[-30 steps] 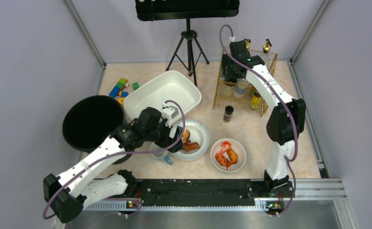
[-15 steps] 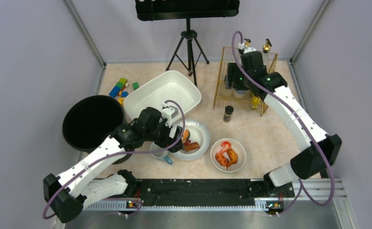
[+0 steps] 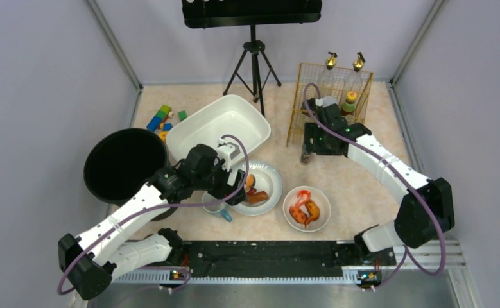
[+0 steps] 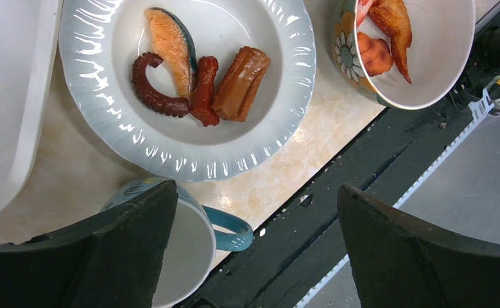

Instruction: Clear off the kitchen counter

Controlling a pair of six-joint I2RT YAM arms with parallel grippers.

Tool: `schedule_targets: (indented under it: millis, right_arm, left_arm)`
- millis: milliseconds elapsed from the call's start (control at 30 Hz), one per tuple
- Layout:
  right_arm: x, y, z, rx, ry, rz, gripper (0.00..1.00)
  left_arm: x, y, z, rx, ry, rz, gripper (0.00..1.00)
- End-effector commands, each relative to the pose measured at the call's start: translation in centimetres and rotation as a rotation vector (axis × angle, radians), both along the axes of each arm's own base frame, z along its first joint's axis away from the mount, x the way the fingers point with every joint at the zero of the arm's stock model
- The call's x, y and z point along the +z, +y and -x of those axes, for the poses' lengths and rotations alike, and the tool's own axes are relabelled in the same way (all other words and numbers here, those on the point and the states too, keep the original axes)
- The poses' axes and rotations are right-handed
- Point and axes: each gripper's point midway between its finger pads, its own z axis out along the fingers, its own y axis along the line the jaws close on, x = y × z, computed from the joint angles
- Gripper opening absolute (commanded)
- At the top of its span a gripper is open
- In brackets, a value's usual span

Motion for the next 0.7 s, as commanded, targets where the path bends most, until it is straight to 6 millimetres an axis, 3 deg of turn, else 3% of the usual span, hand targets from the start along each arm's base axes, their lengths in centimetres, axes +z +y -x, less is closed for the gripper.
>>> schedule_targets:
  millis: [0, 233, 667]
  right_arm:
    - [0.5, 2.1, -1.8, -0.029, -0.077, -0.086, 0.77]
    - [-1.3, 3.4, -3.5, -0.042, -0.056, -0.079, 0.77]
    - [-3.2, 3.1, -4.9, -0.06, -0.037, 0.003, 0.7]
  left_arm:
    - [0.3, -0.1, -0.3, 0.0, -0.022, 0.007, 0.99]
    - [0.3, -0.1, -0.3, 0.001, -0.023, 0.007, 0.99]
    - [0.4, -0.1, -0.3, 0.001, -0.026, 0.01, 0.99]
